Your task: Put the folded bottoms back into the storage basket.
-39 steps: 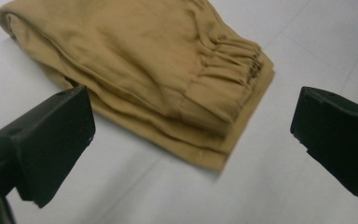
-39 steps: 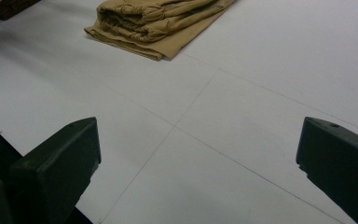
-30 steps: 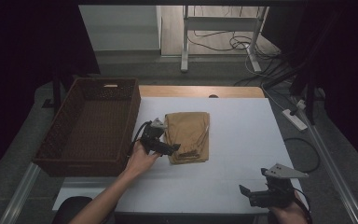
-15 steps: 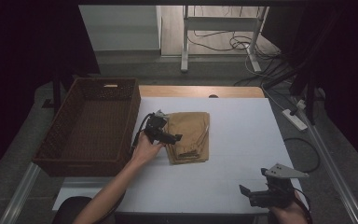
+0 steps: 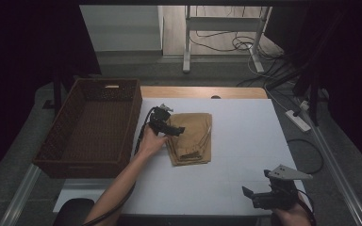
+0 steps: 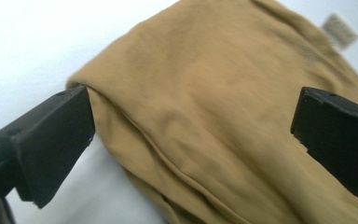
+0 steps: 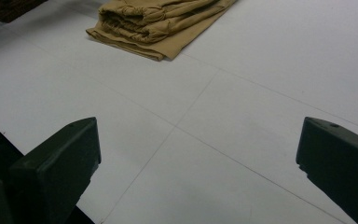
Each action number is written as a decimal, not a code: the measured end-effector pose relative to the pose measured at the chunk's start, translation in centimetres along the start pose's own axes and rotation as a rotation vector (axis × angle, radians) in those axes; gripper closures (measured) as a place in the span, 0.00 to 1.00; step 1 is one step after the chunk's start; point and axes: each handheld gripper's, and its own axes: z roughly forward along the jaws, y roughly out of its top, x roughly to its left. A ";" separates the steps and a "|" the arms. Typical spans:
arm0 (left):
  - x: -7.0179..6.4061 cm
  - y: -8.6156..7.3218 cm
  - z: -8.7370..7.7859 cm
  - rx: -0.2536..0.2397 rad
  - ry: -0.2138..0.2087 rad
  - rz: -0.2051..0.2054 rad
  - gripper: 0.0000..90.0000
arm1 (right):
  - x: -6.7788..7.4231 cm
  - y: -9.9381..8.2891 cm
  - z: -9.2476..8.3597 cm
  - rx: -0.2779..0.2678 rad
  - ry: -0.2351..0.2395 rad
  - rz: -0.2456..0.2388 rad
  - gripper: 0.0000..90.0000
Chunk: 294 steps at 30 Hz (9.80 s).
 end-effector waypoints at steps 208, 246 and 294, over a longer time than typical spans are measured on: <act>2.1 8.1 -5.7 -0.092 0.064 0.085 0.88 | 6.1 18.1 19.2 0.026 0.460 -0.297 0.80; 8.6 7.0 -17.5 -0.218 0.154 -0.003 0.88 | 13.0 25.7 21.7 -0.087 0.606 -0.308 0.80; 15.6 0.7 -25.8 -0.238 0.320 -0.125 0.88 | 23.7 30.5 27.3 -0.098 0.687 -0.371 0.79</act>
